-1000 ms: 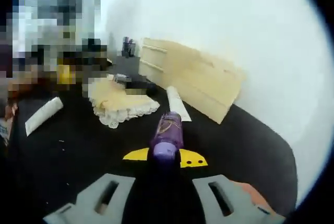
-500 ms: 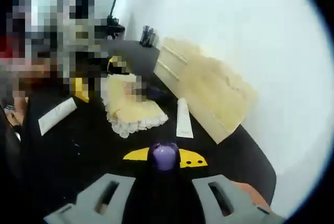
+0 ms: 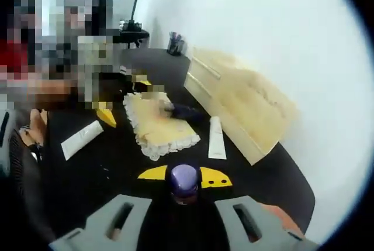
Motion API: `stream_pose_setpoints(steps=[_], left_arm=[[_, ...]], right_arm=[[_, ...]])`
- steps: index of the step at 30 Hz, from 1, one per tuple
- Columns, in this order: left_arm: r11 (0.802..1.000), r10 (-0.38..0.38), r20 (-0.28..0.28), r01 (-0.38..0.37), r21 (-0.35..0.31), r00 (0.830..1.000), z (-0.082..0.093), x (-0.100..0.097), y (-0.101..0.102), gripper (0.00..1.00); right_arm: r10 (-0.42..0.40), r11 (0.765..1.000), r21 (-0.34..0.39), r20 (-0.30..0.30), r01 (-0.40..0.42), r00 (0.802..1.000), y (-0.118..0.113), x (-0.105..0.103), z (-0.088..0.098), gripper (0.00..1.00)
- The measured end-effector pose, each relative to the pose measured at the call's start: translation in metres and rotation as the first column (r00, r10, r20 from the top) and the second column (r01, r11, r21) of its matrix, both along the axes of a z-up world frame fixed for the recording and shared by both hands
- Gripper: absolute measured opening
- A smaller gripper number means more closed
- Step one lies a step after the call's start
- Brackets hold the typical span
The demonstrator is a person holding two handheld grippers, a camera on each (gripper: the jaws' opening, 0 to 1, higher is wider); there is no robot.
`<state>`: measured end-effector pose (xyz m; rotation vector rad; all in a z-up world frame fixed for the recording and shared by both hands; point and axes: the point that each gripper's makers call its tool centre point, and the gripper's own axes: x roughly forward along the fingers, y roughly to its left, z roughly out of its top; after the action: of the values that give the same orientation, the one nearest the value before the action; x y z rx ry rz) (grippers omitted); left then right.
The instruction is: Open the drawer, pick up the cosmetic bottles from the table one by one, place them into the drawer, release the gripper, close the drawer, and move the gripper away
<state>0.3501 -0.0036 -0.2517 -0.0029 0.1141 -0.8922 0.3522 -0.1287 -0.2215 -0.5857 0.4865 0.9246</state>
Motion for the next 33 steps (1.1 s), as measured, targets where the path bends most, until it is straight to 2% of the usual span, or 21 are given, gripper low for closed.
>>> stream_pose_setpoints(steps=[6, 8, 10, 11, 12, 13, 14, 19, 23, 26, 31, 33], left_arm=[[1.0, -0.008, -0.001, 0.008, 0.001, 1.0, 0.0, -0.001, -0.001, 0.63], [1.0, -0.009, -0.002, 0.009, 0.002, 1.0, -0.001, -0.002, -0.001, 0.63], [1.0, -0.01, -0.002, 0.01, 0.003, 1.0, -0.001, -0.002, -0.001, 0.63], [1.0, -0.009, -0.002, 0.009, 0.002, 1.0, -0.001, -0.002, -0.001, 0.63], [1.0, -0.009, -0.002, 0.009, 0.001, 1.0, -0.001, -0.002, -0.001, 0.63], [1.0, -0.009, -0.002, 0.009, 0.0, 1.0, 0.0, -0.002, -0.001, 0.63], [1.0, -0.009, -0.003, 0.009, -0.001, 1.0, 0.0, -0.002, -0.001, 0.62], [1.0, -0.011, -0.006, 0.011, 0.004, 1.0, -0.002, -0.002, -0.002, 0.62], [1.0, -0.012, -0.003, 0.012, 0.009, 1.0, -0.002, -0.002, -0.003, 0.62], [1.0, -0.01, -0.002, 0.01, 0.003, 1.0, -0.001, -0.002, -0.002, 0.62], [1.0, -0.01, -0.001, 0.01, 0.002, 1.0, 0.0, -0.003, -0.002, 0.62], [1.0, -0.011, 0.0, 0.011, 0.006, 1.0, -0.001, -0.003, -0.002, 0.62]], right_arm=[[0.121, 0.991, 0.072, -0.056, -0.117, 0.991, 0.015, -0.011, 0.001, 0.15], [0.182, 0.981, 0.075, -0.064, -0.177, 0.981, 0.02, -0.016, -0.002, 0.15], [0.252, 0.967, 0.041, -0.069, -0.25, 0.965, 0.021, -0.022, -0.009, 0.15], [0.248, 0.969, 0.045, -0.081, -0.245, 0.965, 0.022, -0.022, -0.011, 0.15], [0.268, 0.963, 0.035, -0.076, -0.266, 0.96, 0.023, -0.023, -0.013, 0.15], [0.298, 0.953, 0.061, -0.04, -0.295, 0.954, 0.027, -0.022, -0.008, 0.15], [0.301, 0.953, 0.05, -0.062, -0.298, 0.952, 0.024, -0.025, -0.01, 0.15], [0.286, 0.955, 0.079, -0.005, -0.284, 0.958, 0.024, -0.019, -0.008, 0.16], [0.257, 0.963, 0.07, 0.06, -0.26, 0.965, 0.026, -0.013, -0.009, 0.17], [0.257, 0.961, 0.079, 0.097, -0.265, 0.962, 0.026, -0.017, -0.01, 0.18], [0.21, 0.965, 0.132, 0.12, -0.225, 0.97, 0.023, -0.012, -0.007, 0.22], [0.161, 0.964, 0.189, 0.157, -0.19, 0.974, 0.021, -0.006, 0.002, 0.23]])
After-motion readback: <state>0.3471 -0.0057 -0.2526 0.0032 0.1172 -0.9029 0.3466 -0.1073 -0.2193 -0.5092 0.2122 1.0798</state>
